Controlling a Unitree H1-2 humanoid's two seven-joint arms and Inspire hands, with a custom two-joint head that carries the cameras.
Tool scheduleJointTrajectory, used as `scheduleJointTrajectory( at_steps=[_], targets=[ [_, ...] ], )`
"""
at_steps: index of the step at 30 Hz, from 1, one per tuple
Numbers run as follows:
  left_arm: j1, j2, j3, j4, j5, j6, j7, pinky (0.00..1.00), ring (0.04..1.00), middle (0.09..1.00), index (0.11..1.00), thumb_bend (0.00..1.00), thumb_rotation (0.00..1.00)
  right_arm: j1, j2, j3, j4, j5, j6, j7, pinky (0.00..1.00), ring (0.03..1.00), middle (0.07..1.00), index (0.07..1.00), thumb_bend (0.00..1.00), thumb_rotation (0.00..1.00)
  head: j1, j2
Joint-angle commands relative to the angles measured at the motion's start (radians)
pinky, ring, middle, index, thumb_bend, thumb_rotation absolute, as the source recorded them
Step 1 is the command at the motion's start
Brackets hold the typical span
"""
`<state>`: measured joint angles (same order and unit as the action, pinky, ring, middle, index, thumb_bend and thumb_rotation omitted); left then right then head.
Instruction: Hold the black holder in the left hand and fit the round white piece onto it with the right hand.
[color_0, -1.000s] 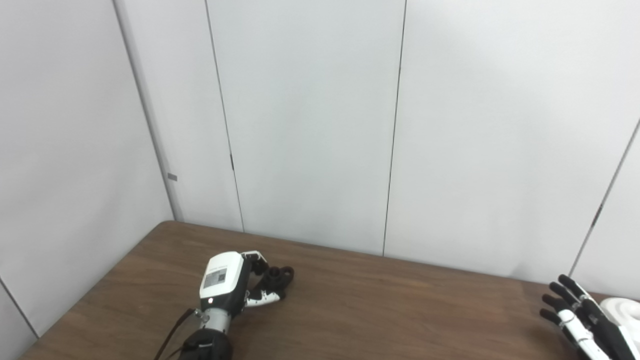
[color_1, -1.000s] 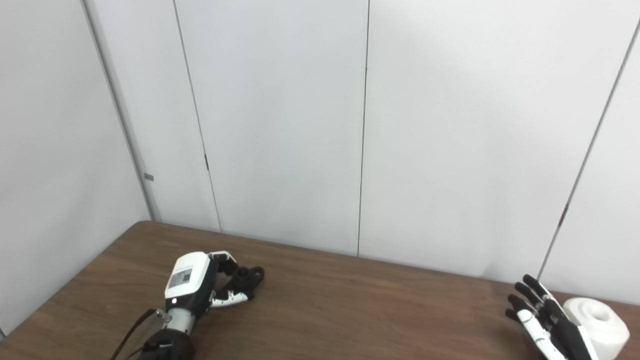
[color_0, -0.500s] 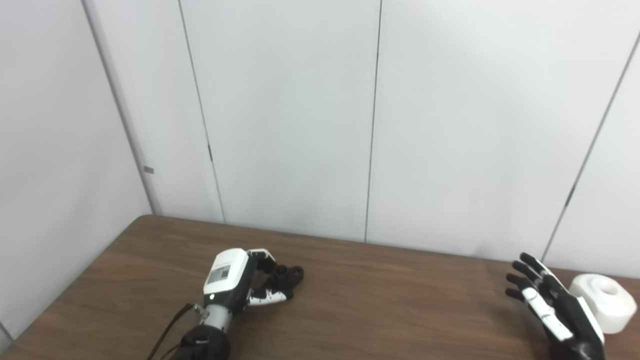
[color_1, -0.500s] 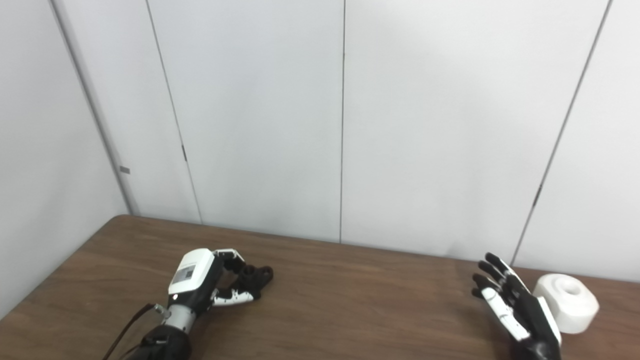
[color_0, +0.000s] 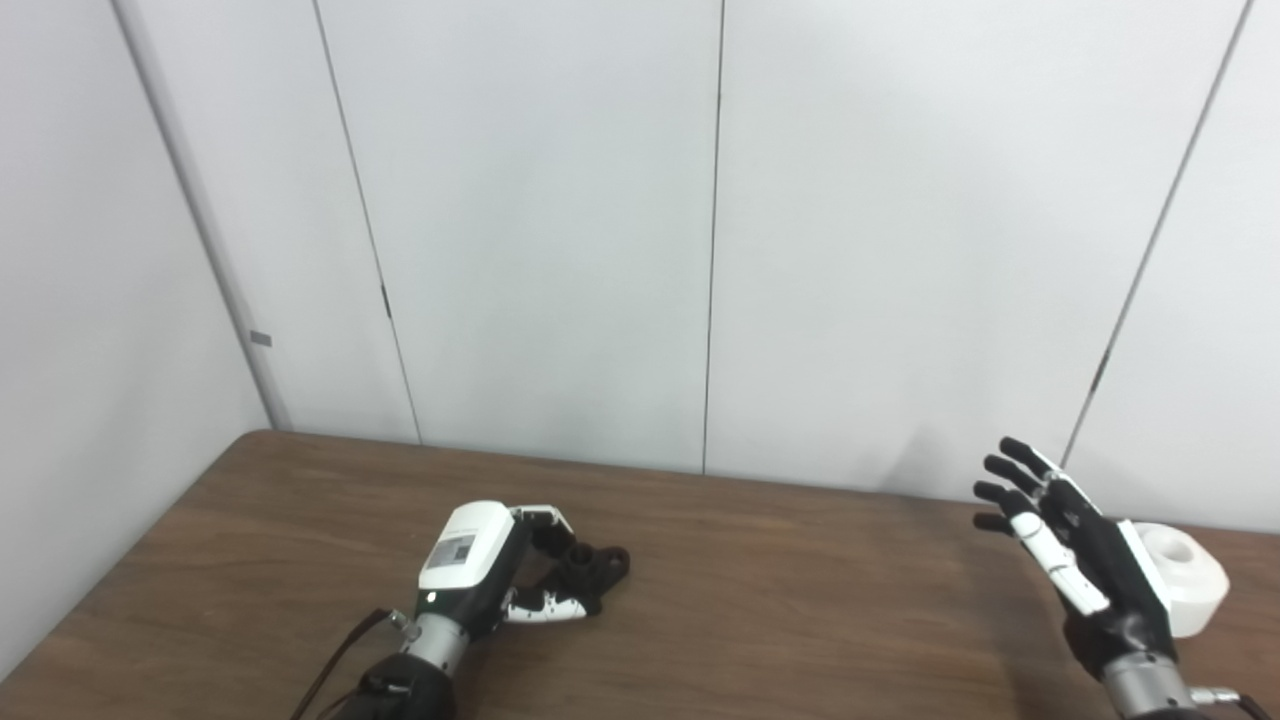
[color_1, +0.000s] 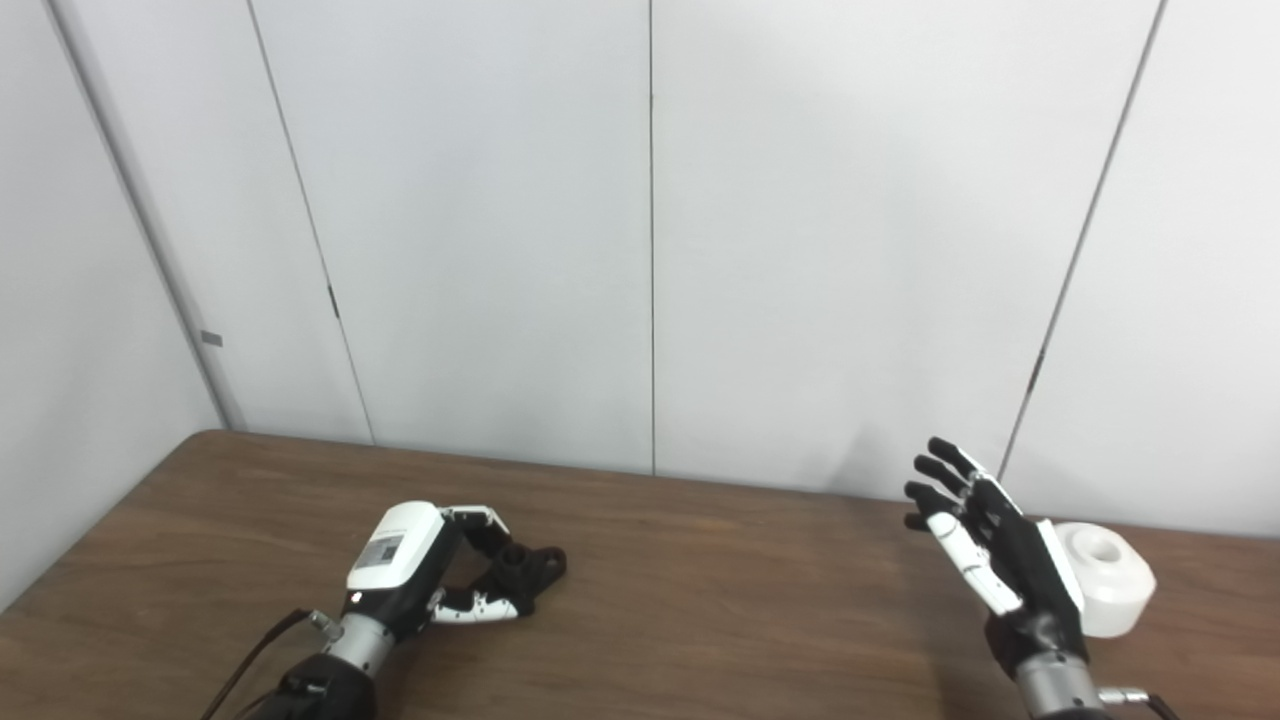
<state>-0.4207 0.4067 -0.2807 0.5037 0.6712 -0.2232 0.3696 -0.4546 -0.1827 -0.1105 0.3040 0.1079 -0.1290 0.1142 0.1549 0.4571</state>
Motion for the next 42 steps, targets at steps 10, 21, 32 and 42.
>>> scheduleJointTrajectory(
  at_steps=[10,21,32,42],
  targets=[
    [0.058,-0.040,-0.038,-0.095,0.029,-0.020,-0.039,0.66,0.589,0.517,0.467,0.52,0.00,-0.051,0.000,-0.002,-0.089,-0.020,-0.008,-0.027,0.69,0.786,0.827,0.851,0.49,0.56,-0.052,0.001],
    [0.092,-0.061,-0.070,-0.161,0.038,-0.060,-0.089,0.66,0.608,0.543,0.463,0.52,0.00,-0.064,-0.014,-0.009,-0.103,-0.036,-0.019,-0.045,0.67,0.772,0.825,0.846,0.49,0.57,-0.100,0.005],
    [0.114,-0.077,-0.113,-0.211,0.048,-0.067,-0.158,0.68,0.629,0.554,0.460,0.51,0.00,-0.089,-0.029,-0.026,-0.113,-0.016,-0.011,-0.048,0.67,0.775,0.826,0.836,0.51,0.57,-0.130,0.011],
    [0.128,-0.097,-0.146,-0.209,0.055,-0.110,-0.190,0.67,0.639,0.494,0.481,0.53,0.00,-0.090,-0.047,-0.028,-0.123,-0.032,-0.024,-0.052,0.68,0.776,0.823,0.836,0.52,0.57,-0.162,0.013]
  ],
)
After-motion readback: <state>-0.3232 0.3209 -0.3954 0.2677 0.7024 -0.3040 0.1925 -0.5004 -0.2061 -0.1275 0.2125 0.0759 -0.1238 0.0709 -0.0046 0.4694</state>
